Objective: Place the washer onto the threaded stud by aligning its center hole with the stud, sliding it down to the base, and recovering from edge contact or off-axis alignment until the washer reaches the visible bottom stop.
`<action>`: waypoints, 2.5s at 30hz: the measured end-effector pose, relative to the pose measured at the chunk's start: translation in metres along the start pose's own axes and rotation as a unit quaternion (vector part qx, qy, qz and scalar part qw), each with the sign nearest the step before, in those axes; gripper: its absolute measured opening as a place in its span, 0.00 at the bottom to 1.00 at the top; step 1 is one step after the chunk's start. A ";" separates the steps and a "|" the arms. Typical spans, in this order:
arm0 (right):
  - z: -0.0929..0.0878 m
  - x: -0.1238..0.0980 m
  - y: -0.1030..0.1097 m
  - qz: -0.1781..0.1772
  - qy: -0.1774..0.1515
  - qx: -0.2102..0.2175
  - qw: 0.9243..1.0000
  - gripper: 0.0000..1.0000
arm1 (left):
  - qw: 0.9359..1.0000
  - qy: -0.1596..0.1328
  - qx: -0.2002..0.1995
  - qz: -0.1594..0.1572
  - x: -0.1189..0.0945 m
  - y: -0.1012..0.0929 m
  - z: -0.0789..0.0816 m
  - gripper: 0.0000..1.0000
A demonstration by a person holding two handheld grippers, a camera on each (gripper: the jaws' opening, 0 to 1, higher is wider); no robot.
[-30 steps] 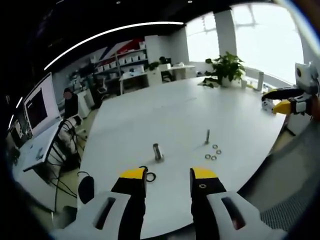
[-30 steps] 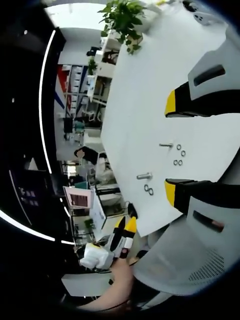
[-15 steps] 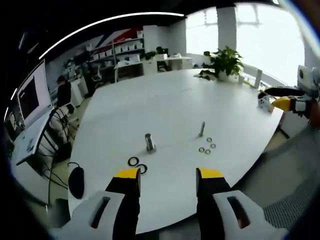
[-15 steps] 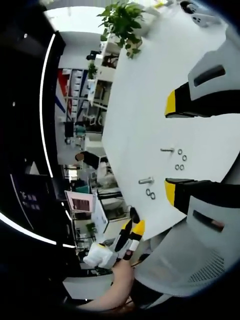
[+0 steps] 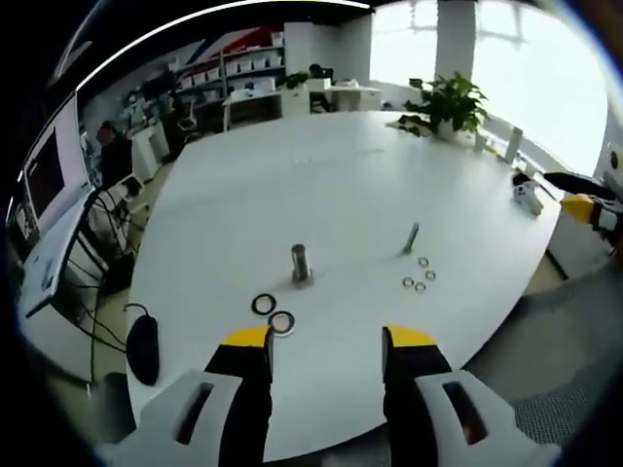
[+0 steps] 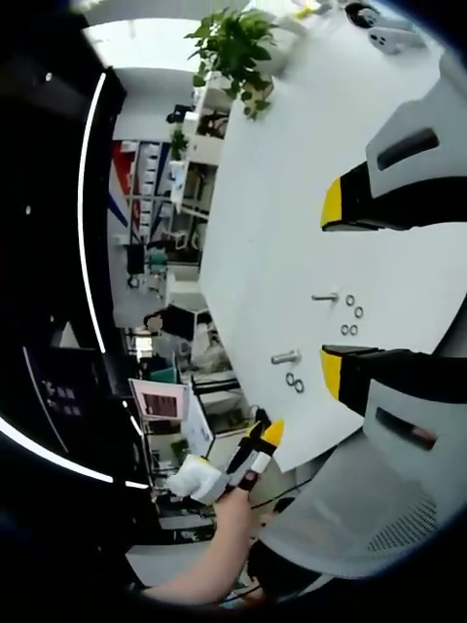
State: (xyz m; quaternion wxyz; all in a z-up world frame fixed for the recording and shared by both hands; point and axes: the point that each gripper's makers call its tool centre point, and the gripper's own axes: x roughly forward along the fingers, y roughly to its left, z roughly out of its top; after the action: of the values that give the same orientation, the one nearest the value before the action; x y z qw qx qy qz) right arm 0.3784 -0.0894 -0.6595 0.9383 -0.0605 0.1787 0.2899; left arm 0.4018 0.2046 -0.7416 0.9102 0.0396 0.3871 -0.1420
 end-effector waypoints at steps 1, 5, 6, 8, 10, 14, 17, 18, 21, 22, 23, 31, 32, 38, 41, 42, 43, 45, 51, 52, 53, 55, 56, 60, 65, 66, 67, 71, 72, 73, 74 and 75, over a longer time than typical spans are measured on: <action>0.000 0.000 0.000 0.000 0.001 0.000 1.000 0.49 | 1.000 0.007 -0.002 0.000 0.004 0.002 0.000 0.40; 0.000 0.001 0.002 0.004 0.002 -0.003 1.000 0.49 | 0.998 0.055 -0.004 -0.002 0.022 0.014 -0.008 0.39; -0.001 0.001 0.002 0.005 0.002 -0.005 1.000 0.49 | 0.998 0.064 -0.009 0.005 0.024 0.018 -0.009 0.40; -0.001 0.001 0.003 0.006 0.004 -0.008 1.000 0.49 | 0.997 0.073 -0.014 0.013 0.031 0.027 -0.008 0.40; -0.001 0.001 0.003 0.006 0.004 -0.009 1.000 0.49 | 0.996 0.085 -0.029 0.005 0.038 0.027 -0.010 0.39; 0.000 0.001 0.002 0.005 0.003 -0.007 1.000 0.49 | 0.993 0.119 -0.025 -0.002 0.052 0.029 -0.019 0.36; -0.002 0.001 0.001 0.003 0.005 -0.007 1.000 0.49 | 0.989 0.141 -0.034 -0.008 0.066 0.034 -0.025 0.35; -0.002 0.001 0.000 0.001 0.006 -0.007 1.000 0.49 | 0.988 0.149 -0.037 -0.008 0.071 0.036 -0.027 0.35; -0.003 0.000 -0.001 -0.002 0.006 -0.008 1.000 0.48 | 0.987 0.158 -0.040 -0.004 0.078 0.040 -0.028 0.35; -0.003 0.000 -0.001 -0.003 0.006 -0.007 1.000 0.48 | 0.986 0.162 -0.038 -0.002 0.080 0.041 -0.029 0.35; -0.003 0.000 -0.002 -0.004 0.007 -0.006 1.000 0.48 | 0.985 0.167 -0.037 -0.001 0.082 0.043 -0.030 0.35; -0.004 0.000 -0.002 -0.004 0.010 -0.012 1.000 0.48 | 0.979 0.198 -0.050 -0.004 0.094 0.046 -0.043 0.35; -0.004 0.000 -0.002 -0.004 0.010 -0.012 1.000 0.48 | 0.978 0.202 -0.049 -0.003 0.095 0.047 -0.045 0.36; -0.005 0.000 -0.001 -0.003 0.011 -0.017 1.000 0.47 | 0.977 0.208 -0.049 -0.002 0.102 0.046 -0.047 0.35; -0.006 0.000 -0.003 -0.005 0.013 -0.018 1.000 0.47 | 0.976 0.216 -0.041 0.003 0.106 0.049 -0.050 0.34; -0.006 0.000 -0.003 -0.005 0.014 -0.016 1.000 0.47 | 0.975 0.217 -0.048 0.004 0.107 0.049 -0.051 0.34; -0.006 0.000 -0.003 -0.005 0.014 -0.017 1.000 0.47 | 0.975 0.213 -0.060 0.003 0.109 0.047 -0.051 0.34; -0.006 0.000 -0.004 -0.006 0.013 -0.017 1.000 0.47 | 0.976 0.211 -0.061 0.005 0.111 0.048 -0.050 0.34; -0.007 0.000 -0.006 -0.010 0.014 -0.014 1.000 0.47 | 0.974 0.224 -0.032 0.006 0.114 0.050 -0.053 0.31; -0.007 0.000 -0.006 -0.010 0.014 -0.014 1.000 0.47 | 0.975 0.222 -0.026 0.006 0.114 0.050 -0.051 0.31; -0.006 0.000 -0.006 -0.011 0.014 -0.014 1.000 0.47 | 0.974 0.224 -0.020 0.006 0.115 0.051 -0.051 0.31; -0.006 0.000 -0.006 -0.010 0.013 -0.013 1.000 0.47 | 0.972 0.233 0.020 0.006 0.115 0.052 -0.053 0.31; -0.006 0.000 -0.006 -0.010 0.013 -0.013 1.000 0.47 | 0.970 0.240 0.049 0.005 0.115 0.052 -0.054 0.30; -0.006 0.000 -0.007 -0.011 0.012 -0.012 1.000 0.47 | 0.966 0.250 0.064 -0.009 0.114 0.044 -0.053 0.25; -0.006 0.000 -0.006 -0.010 0.012 -0.012 1.000 0.47 | 0.961 0.268 0.073 -0.016 0.108 0.039 -0.053 0.25; -0.005 0.000 -0.006 -0.009 0.012 -0.012 1.000 0.47 | 0.959 0.272 0.078 -0.017 0.106 0.036 -0.054 0.25; -0.005 0.000 -0.006 -0.009 0.011 -0.013 1.000 0.47 | 0.958 0.274 0.077 -0.017 0.106 0.036 -0.054 0.25; -0.005 -0.001 -0.006 -0.009 0.011 -0.012 1.000 0.46 | 0.955 0.287 0.078 -0.017 0.104 0.033 -0.055 0.24; -0.005 -0.001 -0.006 -0.009 0.010 -0.012 1.000 0.46 | 0.954 0.289 0.082 -0.018 0.103 0.032 -0.055 0.25; -0.005 -0.001 -0.006 -0.009 0.010 -0.012 1.000 0.46 | 0.953 0.290 0.083 -0.017 0.102 0.031 -0.056 0.25; -0.005 -0.001 -0.006 -0.009 0.010 -0.012 1.000 0.46 | 0.953 0.292 0.082 -0.017 0.101 0.031 -0.056 0.25; -0.006 -0.001 -0.006 -0.008 0.012 -0.013 1.000 0.46 | 0.952 0.295 0.082 -0.017 0.102 0.031 -0.056 0.24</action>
State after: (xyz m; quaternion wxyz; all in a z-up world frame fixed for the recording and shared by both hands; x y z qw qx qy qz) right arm 0.3794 -0.0959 -0.6647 0.9376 -0.0778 0.1854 0.2835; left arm 0.4394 0.2216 -0.8543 0.7463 0.1472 0.6263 -0.1707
